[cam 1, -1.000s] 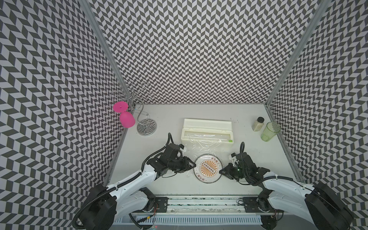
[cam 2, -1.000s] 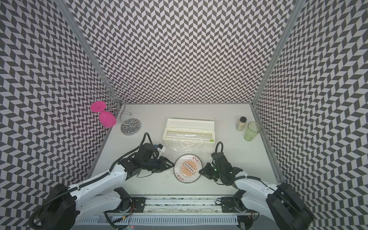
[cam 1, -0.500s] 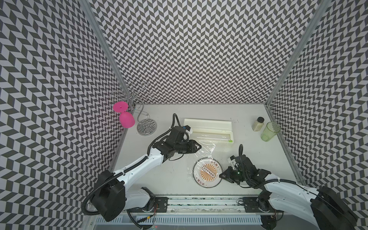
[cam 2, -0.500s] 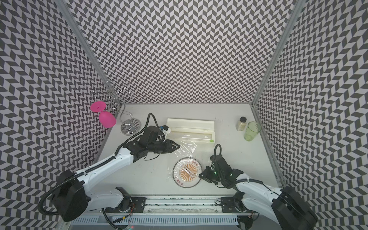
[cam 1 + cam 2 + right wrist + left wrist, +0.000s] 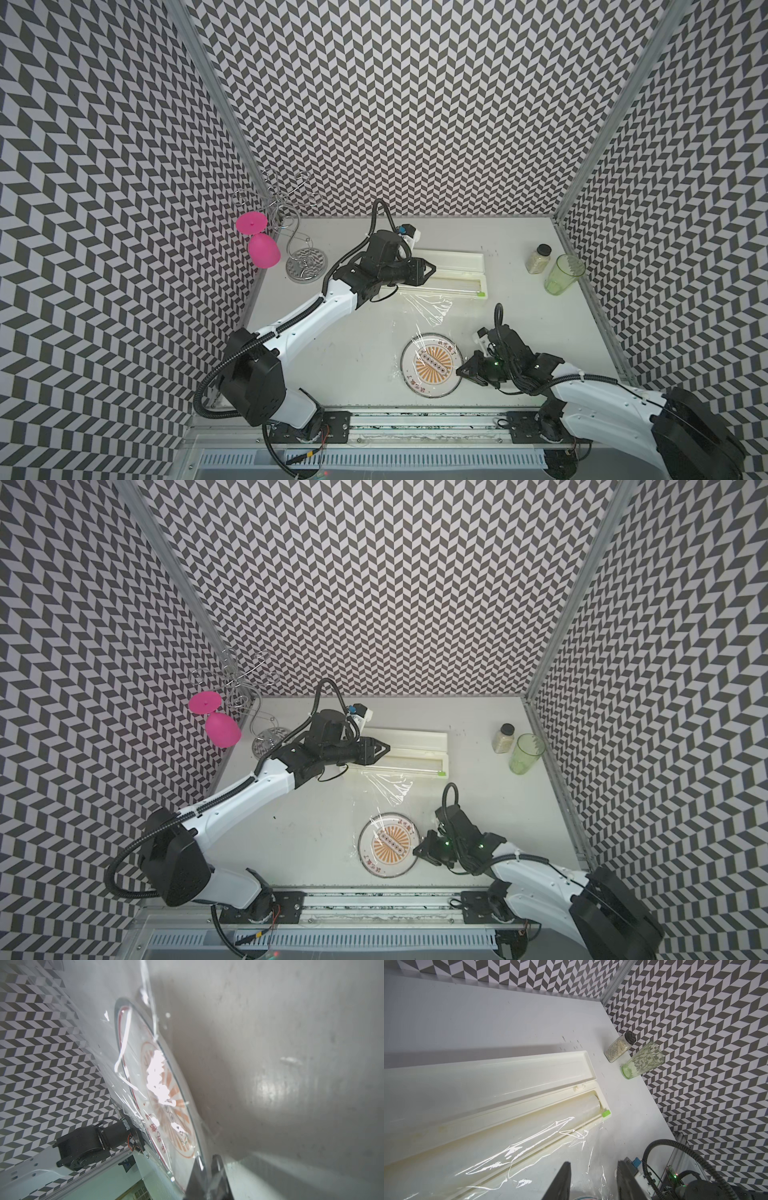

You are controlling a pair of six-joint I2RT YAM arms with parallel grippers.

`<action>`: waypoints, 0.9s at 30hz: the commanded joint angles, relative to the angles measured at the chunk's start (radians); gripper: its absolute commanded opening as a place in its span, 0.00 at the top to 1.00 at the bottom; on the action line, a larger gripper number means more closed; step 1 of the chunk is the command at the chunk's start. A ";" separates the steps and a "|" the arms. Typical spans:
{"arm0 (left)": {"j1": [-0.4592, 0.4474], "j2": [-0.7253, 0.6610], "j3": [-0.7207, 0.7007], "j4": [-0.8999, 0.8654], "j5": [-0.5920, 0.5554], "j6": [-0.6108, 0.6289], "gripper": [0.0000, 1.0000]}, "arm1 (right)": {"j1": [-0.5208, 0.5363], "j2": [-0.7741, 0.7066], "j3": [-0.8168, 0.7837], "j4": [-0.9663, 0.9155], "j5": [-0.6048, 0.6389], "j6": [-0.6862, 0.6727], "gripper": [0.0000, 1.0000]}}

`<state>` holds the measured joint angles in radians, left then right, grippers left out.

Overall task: Wrap the plate with plastic wrap
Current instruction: Place the plate at the center of the board, then tear off the plastic wrap from the plastic wrap cutting box.

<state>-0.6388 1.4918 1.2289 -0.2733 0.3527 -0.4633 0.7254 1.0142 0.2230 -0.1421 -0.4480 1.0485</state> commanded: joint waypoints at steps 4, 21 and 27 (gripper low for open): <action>-0.021 0.022 0.050 0.026 -0.006 0.033 0.62 | 0.014 0.034 -0.032 -0.168 0.067 0.019 0.95; -0.023 0.148 0.240 -0.004 -0.042 0.291 0.61 | -0.066 -0.072 0.326 -0.572 0.344 -0.134 0.30; -0.071 0.229 0.241 0.091 -0.023 0.536 0.60 | -0.385 -0.002 0.534 -0.569 0.316 -0.391 0.31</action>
<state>-0.6758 1.6901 1.4590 -0.2409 0.3260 -0.1017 0.4377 0.9787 0.6926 -0.6899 -0.1661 0.8196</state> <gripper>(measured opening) 0.399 0.687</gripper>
